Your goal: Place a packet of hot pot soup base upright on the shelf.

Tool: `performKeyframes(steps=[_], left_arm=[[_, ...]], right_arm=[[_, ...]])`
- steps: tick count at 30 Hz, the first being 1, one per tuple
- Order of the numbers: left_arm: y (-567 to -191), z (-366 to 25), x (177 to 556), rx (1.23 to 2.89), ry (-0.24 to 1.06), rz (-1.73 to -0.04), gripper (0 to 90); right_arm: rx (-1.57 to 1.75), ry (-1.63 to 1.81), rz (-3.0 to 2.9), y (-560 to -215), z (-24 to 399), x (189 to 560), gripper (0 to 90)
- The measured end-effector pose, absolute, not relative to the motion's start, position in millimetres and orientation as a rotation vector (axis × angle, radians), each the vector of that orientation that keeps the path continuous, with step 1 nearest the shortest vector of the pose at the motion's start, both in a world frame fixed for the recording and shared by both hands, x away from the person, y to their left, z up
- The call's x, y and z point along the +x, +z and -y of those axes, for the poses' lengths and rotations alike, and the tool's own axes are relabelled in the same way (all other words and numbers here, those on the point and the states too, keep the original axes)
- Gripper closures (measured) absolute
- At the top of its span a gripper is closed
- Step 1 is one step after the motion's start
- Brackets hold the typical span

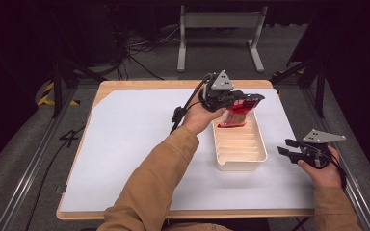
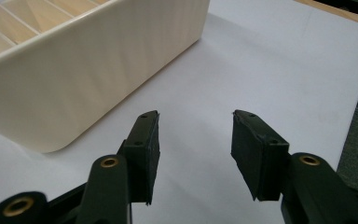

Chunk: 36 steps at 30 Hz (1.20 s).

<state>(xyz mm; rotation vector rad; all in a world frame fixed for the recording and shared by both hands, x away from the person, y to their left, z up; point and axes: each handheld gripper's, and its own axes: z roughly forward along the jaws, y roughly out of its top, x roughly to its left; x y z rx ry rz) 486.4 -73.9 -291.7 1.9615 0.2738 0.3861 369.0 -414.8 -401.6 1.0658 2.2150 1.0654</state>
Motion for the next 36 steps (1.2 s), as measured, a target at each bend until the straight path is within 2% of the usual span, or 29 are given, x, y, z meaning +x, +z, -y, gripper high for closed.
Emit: performKeyframes(steps=[36], left_arm=[[-324.8,70.7,490.6,1.993,0.313,-0.32,87.1]], right_arm=[[1.093,1.095,-2.233,-405.6,412.5,371.5,49.7]])
